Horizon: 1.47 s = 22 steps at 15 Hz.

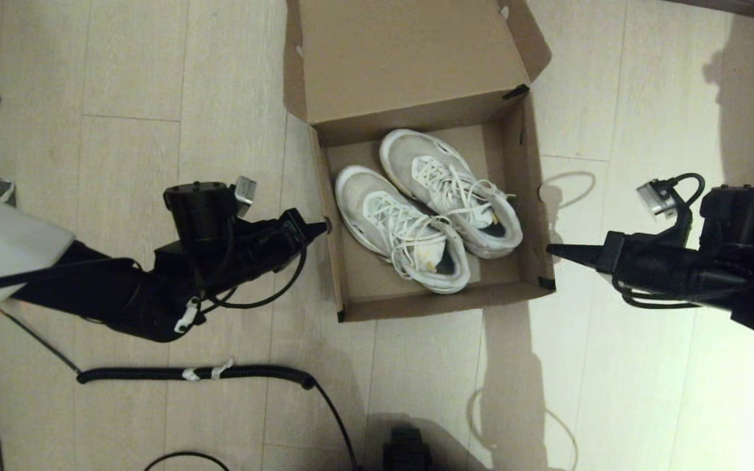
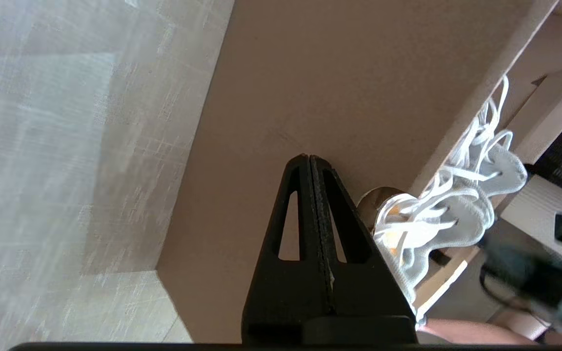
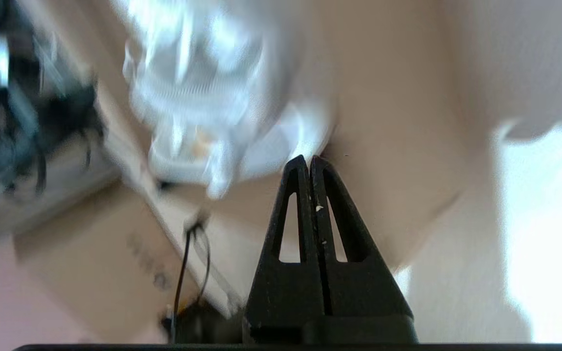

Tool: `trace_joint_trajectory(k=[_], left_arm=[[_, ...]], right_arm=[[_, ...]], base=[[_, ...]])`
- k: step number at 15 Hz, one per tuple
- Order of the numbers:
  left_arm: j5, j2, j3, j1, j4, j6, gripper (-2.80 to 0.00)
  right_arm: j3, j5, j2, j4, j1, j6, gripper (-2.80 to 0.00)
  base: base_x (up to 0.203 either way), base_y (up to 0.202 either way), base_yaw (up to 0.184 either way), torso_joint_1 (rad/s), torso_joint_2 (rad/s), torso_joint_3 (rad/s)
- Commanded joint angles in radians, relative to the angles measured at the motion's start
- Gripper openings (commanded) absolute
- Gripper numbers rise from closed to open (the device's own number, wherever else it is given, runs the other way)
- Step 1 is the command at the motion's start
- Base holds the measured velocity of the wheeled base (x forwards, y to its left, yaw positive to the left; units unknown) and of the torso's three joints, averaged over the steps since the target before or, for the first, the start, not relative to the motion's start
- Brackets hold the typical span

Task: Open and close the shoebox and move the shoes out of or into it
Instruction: Put the shoes out of the shoe box

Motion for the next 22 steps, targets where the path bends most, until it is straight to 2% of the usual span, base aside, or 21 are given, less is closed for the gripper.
trace_joint_trajectory(k=[1,3,7,10,14,16,22], left_arm=[[-0.005,0.007,-0.005,0.002,-0.004,-0.003,-2.8],[-0.007,0.019,-0.016,0.002,-0.005,-0.003,-2.8],[-0.01,0.054,-0.087,0.004,0.005,-0.004,-2.8],[-0.009,0.094,-0.208,0.03,0.065,-0.003,-2.8],[-0.005,0.122,-0.333,0.078,0.152,0.008,-2.8],[-0.005,0.162,-0.413,0.088,0.17,0.011,-2.8],[-0.005,0.299,-0.757,0.091,0.322,0.011,-2.8]], right_arm=[[0.074,0.002,-0.055,-0.004,0.007,-0.017,-2.8],[0.143,0.002,-0.095,-0.004,0.024,-0.031,-2.8],[0.197,-0.002,-0.159,-0.008,0.041,-0.031,-2.8],[0.177,-0.114,-0.158,-0.017,0.038,-0.034,-2.8],[0.132,-0.125,-0.118,-0.022,0.008,-0.033,-2.8],[0.11,-0.137,-0.088,-0.024,-0.002,-0.032,-2.8],[0.073,-0.156,-0.072,-0.042,-0.002,-0.048,-2.8]], base=[[0.0,0.0,0.0,0.0,0.0,0.0],[0.0,0.0,0.0,0.0,0.0,0.0],[0.0,0.0,0.0,0.0,0.0,0.0],[0.0,0.0,0.0,0.0,0.0,0.0],[0.0,0.0,0.0,0.0,0.0,0.0],[0.0,0.0,0.0,0.0,0.0,0.0],[0.0,0.0,0.0,0.0,0.0,0.0]])
